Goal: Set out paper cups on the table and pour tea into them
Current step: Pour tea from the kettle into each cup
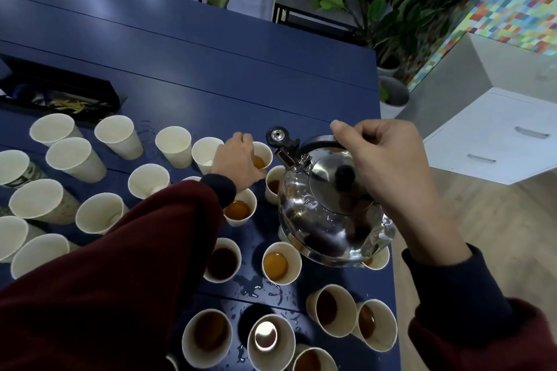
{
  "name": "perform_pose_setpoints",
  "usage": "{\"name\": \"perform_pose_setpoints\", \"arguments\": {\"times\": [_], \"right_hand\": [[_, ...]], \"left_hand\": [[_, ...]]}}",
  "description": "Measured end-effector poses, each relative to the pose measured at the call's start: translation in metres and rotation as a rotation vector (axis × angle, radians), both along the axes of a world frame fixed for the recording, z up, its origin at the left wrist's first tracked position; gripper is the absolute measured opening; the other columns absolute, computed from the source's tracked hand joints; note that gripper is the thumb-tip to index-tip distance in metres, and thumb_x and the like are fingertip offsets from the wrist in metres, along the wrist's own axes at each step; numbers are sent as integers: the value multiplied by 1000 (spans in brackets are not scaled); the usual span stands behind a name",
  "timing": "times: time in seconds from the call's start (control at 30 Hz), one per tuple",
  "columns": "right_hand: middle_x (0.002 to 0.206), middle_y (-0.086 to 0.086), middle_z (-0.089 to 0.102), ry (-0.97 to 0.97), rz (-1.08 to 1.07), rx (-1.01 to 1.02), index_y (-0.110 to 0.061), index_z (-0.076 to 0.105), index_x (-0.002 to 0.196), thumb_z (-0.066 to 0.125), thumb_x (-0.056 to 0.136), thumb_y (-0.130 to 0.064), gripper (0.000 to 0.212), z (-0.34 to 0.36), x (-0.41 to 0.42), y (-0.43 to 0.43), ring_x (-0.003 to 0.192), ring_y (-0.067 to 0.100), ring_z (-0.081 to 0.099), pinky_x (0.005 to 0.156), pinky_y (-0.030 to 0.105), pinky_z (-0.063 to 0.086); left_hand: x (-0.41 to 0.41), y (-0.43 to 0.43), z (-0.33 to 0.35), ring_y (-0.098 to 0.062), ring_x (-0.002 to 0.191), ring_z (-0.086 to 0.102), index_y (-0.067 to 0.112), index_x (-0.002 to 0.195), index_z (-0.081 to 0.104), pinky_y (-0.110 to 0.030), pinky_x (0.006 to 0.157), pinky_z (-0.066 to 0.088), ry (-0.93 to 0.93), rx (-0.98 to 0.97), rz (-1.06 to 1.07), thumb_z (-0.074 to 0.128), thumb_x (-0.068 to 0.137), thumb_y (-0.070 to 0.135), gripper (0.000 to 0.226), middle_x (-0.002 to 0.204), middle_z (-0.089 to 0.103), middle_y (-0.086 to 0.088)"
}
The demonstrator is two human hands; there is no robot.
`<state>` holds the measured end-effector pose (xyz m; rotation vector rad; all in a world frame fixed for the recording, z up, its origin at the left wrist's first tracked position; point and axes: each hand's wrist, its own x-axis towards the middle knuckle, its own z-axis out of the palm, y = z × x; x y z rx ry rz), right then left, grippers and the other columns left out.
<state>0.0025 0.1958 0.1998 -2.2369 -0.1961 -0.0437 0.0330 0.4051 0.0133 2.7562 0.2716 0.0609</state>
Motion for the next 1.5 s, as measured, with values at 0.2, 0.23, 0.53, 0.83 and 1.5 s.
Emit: {"name": "perform_pose_setpoints", "arguments": {"times": [0.2,0.23,0.53,0.83,1.5], "right_hand": [[40,-10,39,5,-12,-27,-6,57,58,67,93,-41,51,-9,-3,-3,43,7,39,47,14,30],[40,-10,40,5,-10,-22,-5,59,59,67,93,-41,50,-8,-4,-2,43,7,39,46,13,30],[43,-10,37,51,-24,98,-13,54,53,67,92,-44,51,12,-57,11,44,7,35,51,22,32],[60,13,50,148,64,141,-1,68,80,64,93,-47,48,5,-137,45,57,15,46,62,32,40],[42,-10,45,83,54,-145,-16,49,48,68,92,-30,50,-20,-272,116,48,10,43,56,30,31]], "left_hand": [[-2,0,-9,-27,109,52,13,119,54,-40,91,40,62,262,-72,66,79,61,63,117,59,-7],[-4,2,-8,-26,110,52,14,121,53,-39,91,40,62,261,-84,67,80,59,63,118,58,-7],[-104,61,38,-36,104,57,10,111,67,-47,86,45,-144,-85,107,64,80,48,49,110,63,-13],[-247,109,56,-23,88,64,16,95,68,-40,78,51,-78,-256,180,74,83,38,26,94,68,-4],[-315,98,-1,-27,112,51,19,131,48,-40,84,38,89,93,-136,70,71,63,77,120,54,-3]]}}
